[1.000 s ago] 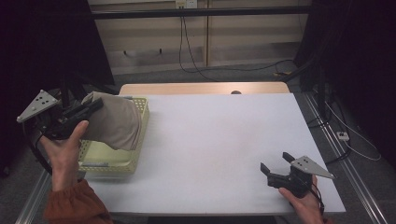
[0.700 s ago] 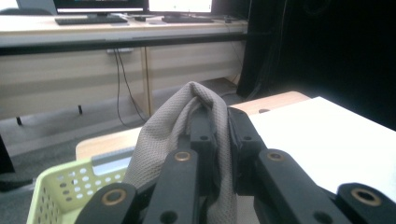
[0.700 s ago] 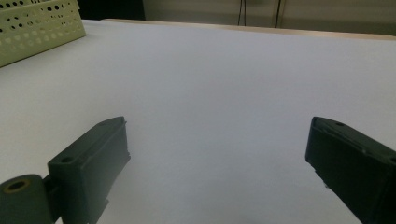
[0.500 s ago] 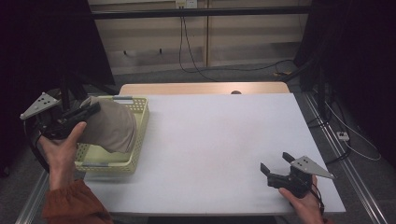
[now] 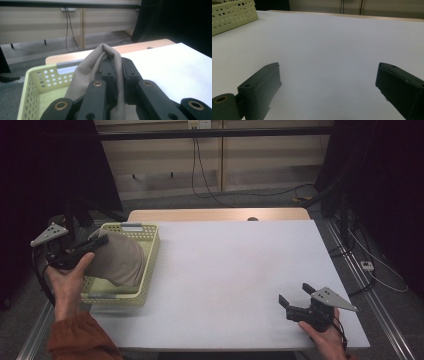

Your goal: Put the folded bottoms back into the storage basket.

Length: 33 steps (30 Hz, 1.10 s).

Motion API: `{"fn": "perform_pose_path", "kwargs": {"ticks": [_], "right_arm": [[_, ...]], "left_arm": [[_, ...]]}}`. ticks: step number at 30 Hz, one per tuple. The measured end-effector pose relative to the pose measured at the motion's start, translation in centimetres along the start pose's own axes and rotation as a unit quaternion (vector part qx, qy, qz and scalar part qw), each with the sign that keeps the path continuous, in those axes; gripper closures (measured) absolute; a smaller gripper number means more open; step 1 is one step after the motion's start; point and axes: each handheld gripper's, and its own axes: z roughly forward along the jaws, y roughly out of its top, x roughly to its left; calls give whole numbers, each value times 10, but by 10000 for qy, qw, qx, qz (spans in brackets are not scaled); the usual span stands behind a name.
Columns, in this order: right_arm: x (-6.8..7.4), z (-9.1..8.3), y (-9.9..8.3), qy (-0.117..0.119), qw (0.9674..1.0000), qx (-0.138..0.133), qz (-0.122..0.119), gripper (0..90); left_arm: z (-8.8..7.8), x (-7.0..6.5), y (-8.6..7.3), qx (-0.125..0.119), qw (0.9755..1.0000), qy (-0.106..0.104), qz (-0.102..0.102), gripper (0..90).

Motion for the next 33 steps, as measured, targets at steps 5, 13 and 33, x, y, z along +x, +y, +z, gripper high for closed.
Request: {"fn": "perform_pose_path", "kwargs": {"ticks": [5, 13, 33], "right_arm": [[0, 0, 0, -6, 10000, 1, 6, 56], [0, 0, 0, -9, 10000, 3, 2, 56], [0, 0, 0, -16, 10000, 6, 0, 56]], "left_arm": [[2, 7, -6, 27, 10000, 22, -51, 825], [9, 12, -13, 233, 9996, -109, -114, 825], [41, 8, -17, 488, 9977, -446, -130, 823]]}}
